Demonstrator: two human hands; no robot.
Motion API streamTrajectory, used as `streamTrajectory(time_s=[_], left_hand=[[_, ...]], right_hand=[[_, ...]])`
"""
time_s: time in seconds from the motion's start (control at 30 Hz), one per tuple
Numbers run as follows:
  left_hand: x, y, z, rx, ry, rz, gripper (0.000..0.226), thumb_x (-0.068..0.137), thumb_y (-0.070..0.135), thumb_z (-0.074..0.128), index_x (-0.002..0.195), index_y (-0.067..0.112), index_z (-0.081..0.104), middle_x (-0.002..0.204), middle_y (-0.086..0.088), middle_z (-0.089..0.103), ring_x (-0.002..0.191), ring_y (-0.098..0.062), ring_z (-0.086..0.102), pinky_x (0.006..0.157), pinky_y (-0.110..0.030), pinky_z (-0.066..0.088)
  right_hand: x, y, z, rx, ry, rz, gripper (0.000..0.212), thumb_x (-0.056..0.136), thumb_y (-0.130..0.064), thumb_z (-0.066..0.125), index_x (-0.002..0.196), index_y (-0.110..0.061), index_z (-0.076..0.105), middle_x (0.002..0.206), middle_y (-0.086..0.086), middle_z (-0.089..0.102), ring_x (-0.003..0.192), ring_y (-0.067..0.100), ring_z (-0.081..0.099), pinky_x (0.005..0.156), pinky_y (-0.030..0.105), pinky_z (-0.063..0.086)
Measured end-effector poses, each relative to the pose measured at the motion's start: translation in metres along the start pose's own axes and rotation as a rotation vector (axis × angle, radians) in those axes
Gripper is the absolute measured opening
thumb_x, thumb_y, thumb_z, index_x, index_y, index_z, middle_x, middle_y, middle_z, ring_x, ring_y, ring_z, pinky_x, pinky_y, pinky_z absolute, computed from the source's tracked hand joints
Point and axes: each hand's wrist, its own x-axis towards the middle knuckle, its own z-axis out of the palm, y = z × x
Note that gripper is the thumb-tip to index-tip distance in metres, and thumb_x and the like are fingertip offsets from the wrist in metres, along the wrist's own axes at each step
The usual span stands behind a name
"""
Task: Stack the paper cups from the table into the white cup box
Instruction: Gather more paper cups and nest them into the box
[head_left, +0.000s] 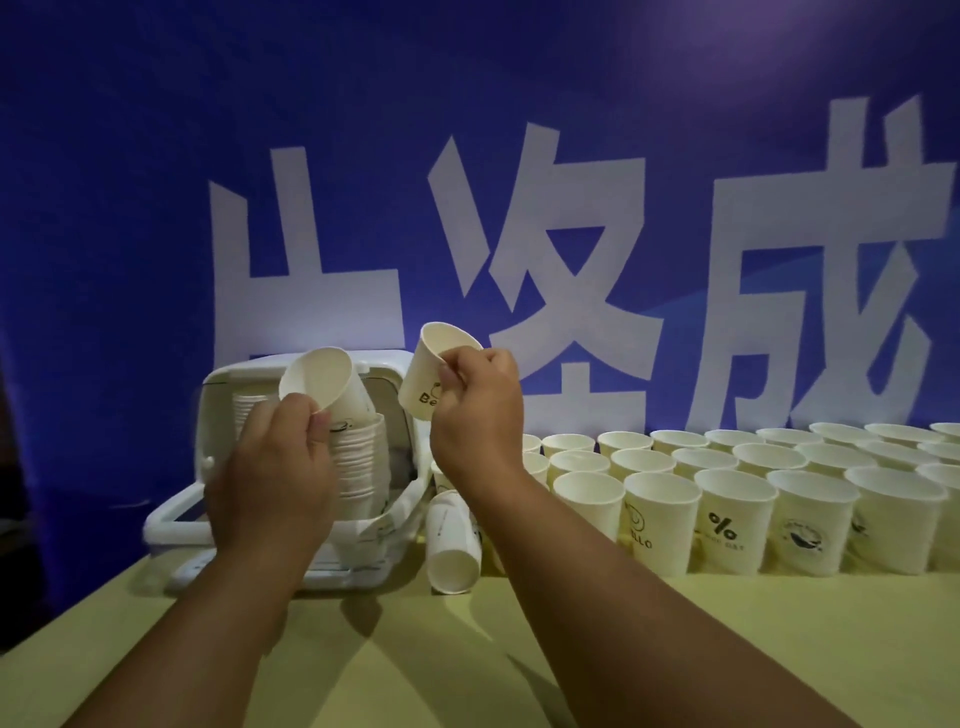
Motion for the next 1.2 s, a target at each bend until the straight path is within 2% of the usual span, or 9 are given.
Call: streamTrajectory(time_s=[0.3, 0.4, 0.5, 0.63, 0.77, 0.9, 0.97, 1.07, 1.2], left_hand=[[0.011, 0.004, -0.012, 0.208, -0.234, -0.015, 0.016, 0.105, 0.037, 0.039, 0.104, 0.023, 0.047, 0.114, -0.002, 0.036, 0.1, -0.022, 0.044, 0.07, -0.041, 0.045], [0.008, -0.002, -0.008, 0.173, -0.343, -0.009, 0.032, 0.103, 0.049, 0.038, 0.115, 0.022, 0.051, 0.128, -0.002, 0.042, 0.111, -0.023, 0.047, 0.082, -0.048, 0.054], [0.005, 0.0, -0.003, 0.054, -0.389, -0.011, 0.038, 0.097, 0.056, 0.054, 0.119, 0.025, 0.048, 0.124, 0.002, 0.047, 0.108, -0.02, 0.051, 0.08, -0.037, 0.05], [0.002, 0.009, -0.003, -0.113, -0.359, -0.062, 0.06, 0.088, 0.036, 0.078, 0.13, 0.028, 0.035, 0.132, -0.001, 0.053, 0.106, -0.019, 0.057, 0.078, -0.034, 0.052], [-0.001, 0.01, -0.006, -0.174, -0.3, -0.072, 0.094, 0.085, 0.029, 0.082, 0.146, 0.037, 0.011, 0.148, -0.01, 0.049, 0.119, -0.033, 0.061, 0.089, -0.049, 0.056], [-0.003, 0.009, -0.006, -0.14, -0.26, 0.035, 0.109, 0.087, 0.029, 0.08, 0.153, 0.053, -0.004, 0.153, -0.01, 0.043, 0.127, -0.031, 0.055, 0.088, -0.046, 0.054], [-0.003, 0.008, -0.004, -0.142, -0.266, 0.01, 0.103, 0.09, 0.03, 0.077, 0.156, 0.053, 0.0, 0.151, -0.008, 0.043, 0.128, -0.029, 0.053, 0.088, -0.044, 0.054], [-0.001, 0.003, 0.001, -0.111, -0.266, -0.055, 0.085, 0.093, 0.032, 0.073, 0.16, 0.034, 0.02, 0.152, -0.005, 0.042, 0.131, -0.028, 0.051, 0.095, -0.045, 0.052], [-0.001, -0.001, 0.005, -0.066, -0.299, -0.096, 0.067, 0.099, 0.032, 0.065, 0.157, 0.02, 0.035, 0.153, -0.005, 0.044, 0.134, -0.028, 0.05, 0.102, -0.044, 0.049]], right_hand=[[0.001, -0.002, -0.009, 0.044, -0.04, -0.008, 0.013, 0.098, -0.021, 0.059, 0.11, -0.023, 0.063, 0.117, -0.007, 0.041, 0.106, 0.012, 0.047, 0.076, 0.007, 0.036], [0.0, -0.009, -0.01, 0.082, -0.056, -0.036, 0.009, 0.097, -0.019, 0.06, 0.104, -0.024, 0.063, 0.124, -0.006, 0.042, 0.108, 0.012, 0.045, 0.072, 0.003, 0.031], [-0.003, -0.016, -0.009, 0.097, -0.109, -0.088, 0.011, 0.098, -0.017, 0.06, 0.107, -0.02, 0.066, 0.13, -0.002, 0.044, 0.113, 0.012, 0.046, 0.075, 0.002, 0.031], [-0.008, -0.021, -0.005, 0.0, -0.175, -0.165, 0.016, 0.098, -0.019, 0.059, 0.112, -0.018, 0.067, 0.133, -0.001, 0.046, 0.109, 0.008, 0.043, 0.078, 0.002, 0.03], [-0.013, -0.019, 0.0, -0.185, -0.291, -0.262, 0.016, 0.098, -0.013, 0.058, 0.112, -0.015, 0.067, 0.126, 0.002, 0.051, 0.106, 0.017, 0.053, 0.086, 0.019, 0.043], [-0.017, -0.022, 0.001, -0.292, -0.423, -0.301, 0.026, 0.091, -0.004, 0.065, 0.115, -0.015, 0.064, 0.12, 0.004, 0.055, 0.101, 0.018, 0.054, 0.088, 0.023, 0.045], [-0.019, -0.024, 0.0, -0.227, -0.467, -0.248, 0.037, 0.091, -0.004, 0.064, 0.125, -0.017, 0.06, 0.127, 0.004, 0.056, 0.106, 0.018, 0.056, 0.088, 0.021, 0.043], [-0.024, -0.02, 0.001, -0.079, -0.534, -0.11, 0.055, 0.093, -0.002, 0.062, 0.141, -0.023, 0.044, 0.137, 0.003, 0.054, 0.103, 0.012, 0.055, 0.085, 0.02, 0.042], [-0.032, -0.009, 0.007, -0.195, -0.661, -0.121, 0.072, 0.088, 0.002, 0.066, 0.148, -0.024, 0.035, 0.145, 0.006, 0.048, 0.121, 0.025, 0.056, 0.094, 0.032, 0.049]])
